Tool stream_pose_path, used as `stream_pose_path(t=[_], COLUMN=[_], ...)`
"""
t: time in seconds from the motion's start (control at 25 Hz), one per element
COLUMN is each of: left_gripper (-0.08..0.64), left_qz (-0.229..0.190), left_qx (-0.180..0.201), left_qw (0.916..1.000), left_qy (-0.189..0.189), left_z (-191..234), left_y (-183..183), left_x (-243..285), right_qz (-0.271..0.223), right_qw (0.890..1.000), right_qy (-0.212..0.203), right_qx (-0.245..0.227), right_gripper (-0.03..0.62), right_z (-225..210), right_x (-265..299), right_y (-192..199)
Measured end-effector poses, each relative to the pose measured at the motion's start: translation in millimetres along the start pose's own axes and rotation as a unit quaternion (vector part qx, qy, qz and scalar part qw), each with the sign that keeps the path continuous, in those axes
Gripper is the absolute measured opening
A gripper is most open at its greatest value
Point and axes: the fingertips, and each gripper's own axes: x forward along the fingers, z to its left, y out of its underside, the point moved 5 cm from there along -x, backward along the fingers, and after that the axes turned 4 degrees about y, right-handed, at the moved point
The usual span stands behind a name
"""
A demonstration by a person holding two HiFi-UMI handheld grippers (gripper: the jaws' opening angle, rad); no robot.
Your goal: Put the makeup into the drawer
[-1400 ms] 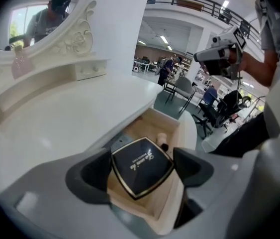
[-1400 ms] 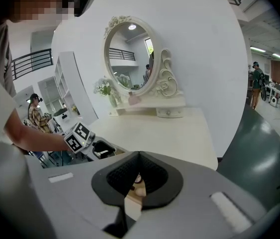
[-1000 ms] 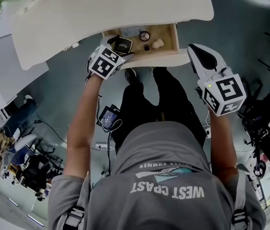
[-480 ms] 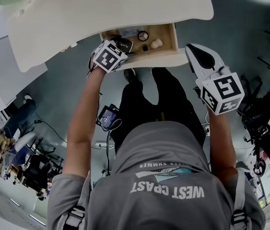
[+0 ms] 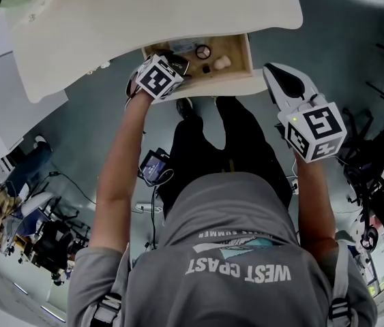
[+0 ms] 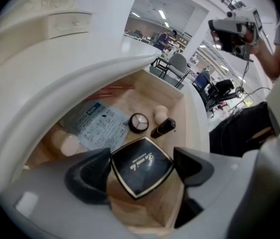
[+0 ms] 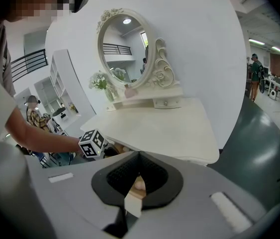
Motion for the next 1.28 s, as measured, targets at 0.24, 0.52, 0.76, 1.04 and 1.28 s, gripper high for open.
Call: stream_pose_path(t=[0.24,0.52,0.76,1.04,1.28], left_gripper=[0.396,0.408,0.399,0.343,0.239], left_qz=[-0.005,-0.018,-0.038,-0.086,-0.16], left_qx=[0.009,0.013,0.025,0.035,0.037], left_qw=[0.9999,0.9997,0.9985,0.9927,0.9791], left_qy=[-0.003,-0.008,-0.032,-0.077,-0.12], left_z=[0,-4,-9,-34,-71], left_y=[-2,-9,-17,-18,-25], left_x=[-3,-19,-57,-127,-204], right_qz=[-0.004,-0.013,-0.037,-0.073,-0.108], right_qw=[1.0,1.0,0.999,0.996,0.992], right_qy=[-0.002,-0.001,0.006,0.007,0.002], right_qx=[-0.003,-0.009,-0.02,-0.043,-0.071], right_gripper=[0.003,0.003,0.003,0.002,0.002], right_z=[3,7,13,33,55], right_x=[-5,-14,-31,-57,-98], right_y=[-3,-12,-36,-56,-83])
